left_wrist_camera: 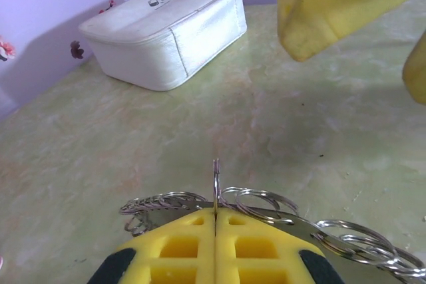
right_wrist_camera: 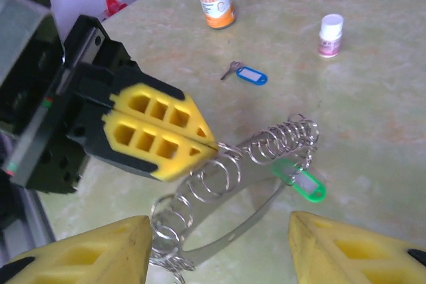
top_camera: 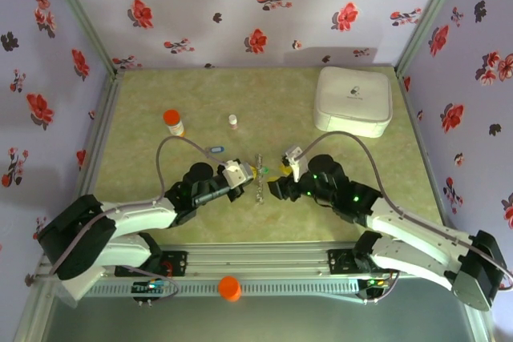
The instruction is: Put the keys on the keyring
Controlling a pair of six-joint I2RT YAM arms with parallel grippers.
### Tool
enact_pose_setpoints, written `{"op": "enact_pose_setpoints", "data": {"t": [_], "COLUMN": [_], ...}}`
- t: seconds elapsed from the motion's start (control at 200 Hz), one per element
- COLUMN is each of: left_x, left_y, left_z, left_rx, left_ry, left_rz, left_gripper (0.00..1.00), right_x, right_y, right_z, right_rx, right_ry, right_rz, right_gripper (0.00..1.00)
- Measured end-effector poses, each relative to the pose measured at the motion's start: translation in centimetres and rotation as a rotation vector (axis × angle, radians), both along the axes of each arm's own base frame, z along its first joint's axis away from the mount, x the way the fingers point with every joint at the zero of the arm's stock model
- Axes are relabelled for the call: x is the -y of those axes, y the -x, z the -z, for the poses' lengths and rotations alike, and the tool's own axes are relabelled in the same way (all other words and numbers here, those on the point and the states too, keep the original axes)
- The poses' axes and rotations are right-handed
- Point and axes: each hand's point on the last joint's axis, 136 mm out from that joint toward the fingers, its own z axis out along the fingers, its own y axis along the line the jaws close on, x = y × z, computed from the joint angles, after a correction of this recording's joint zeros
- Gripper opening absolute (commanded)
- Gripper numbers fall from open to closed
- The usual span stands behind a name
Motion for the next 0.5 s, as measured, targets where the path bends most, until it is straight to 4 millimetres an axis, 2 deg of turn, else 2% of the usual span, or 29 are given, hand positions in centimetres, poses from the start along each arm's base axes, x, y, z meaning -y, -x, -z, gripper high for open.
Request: {"op": "enact_pose_setpoints", "data": {"t": [0.125,0.305,0.5], "left_x": [0.3,1.0,1.5], "left_y": [0.4,1.2,2.1], "left_z": [0.1,0.1,0.3], "left_rx": [-0.011,-0.054,-0.124], "left_ry": [0.0,-0.006,-0.013], "left_rz": [0.029,0.083,0.134], "left_gripper": [0.0,0.0,0.0], "right_x": [0.0,1.9,2.3], "right_y": [-0.8,-4.1,-3.7], "right_z": [-0.1,0.6,2.3], "right_rx": [-0.058,-0.157,-0.215], "right_ry": [0.033,0.118,0.183], "right_rz": [0.033,0.155,0.144], "right_gripper": [0.52,0.5,0.5]}}
